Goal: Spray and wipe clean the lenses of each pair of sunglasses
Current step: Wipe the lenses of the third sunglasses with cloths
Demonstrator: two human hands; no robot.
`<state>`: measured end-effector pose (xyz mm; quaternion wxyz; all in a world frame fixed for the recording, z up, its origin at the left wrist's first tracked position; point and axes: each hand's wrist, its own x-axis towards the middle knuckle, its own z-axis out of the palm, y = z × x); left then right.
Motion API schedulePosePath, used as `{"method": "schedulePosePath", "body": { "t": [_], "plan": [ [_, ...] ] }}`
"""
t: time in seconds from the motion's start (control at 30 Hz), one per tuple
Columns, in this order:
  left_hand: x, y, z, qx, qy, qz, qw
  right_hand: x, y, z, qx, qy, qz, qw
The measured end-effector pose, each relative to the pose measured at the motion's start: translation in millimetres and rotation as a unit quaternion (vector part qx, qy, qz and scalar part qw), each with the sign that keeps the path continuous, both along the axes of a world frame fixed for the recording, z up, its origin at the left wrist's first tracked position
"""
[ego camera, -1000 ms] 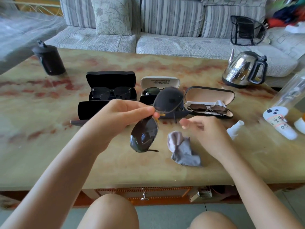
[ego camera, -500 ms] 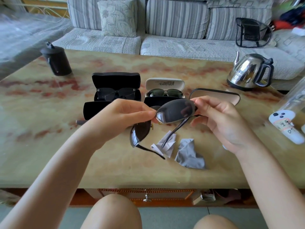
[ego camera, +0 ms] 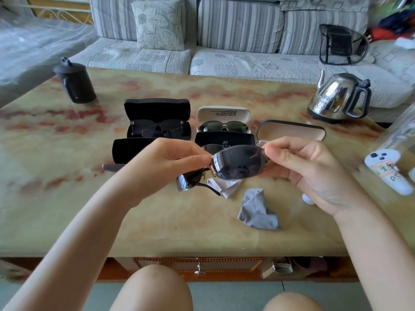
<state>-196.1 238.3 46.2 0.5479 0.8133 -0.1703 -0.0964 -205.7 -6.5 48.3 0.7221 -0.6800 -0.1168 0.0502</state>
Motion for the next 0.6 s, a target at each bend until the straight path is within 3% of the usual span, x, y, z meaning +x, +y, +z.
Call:
{"method": "schedulePosePath", "body": {
  "t": [0.17, 0.6],
  "plan": [
    [-1.0, 1.9, -1.9, -0.006, -0.006, 0.006, 1.000, -2.3, 0.7, 2.1, 0.017, 0.001, -0.001, 1.000],
    [-22.4, 33.0, -63.2, -0.178, 0.079, 0.039, 0.980, -5.6, 4.4, 4.5, 0.064, -0.016, -0.019, 0.998]
  ]
}}
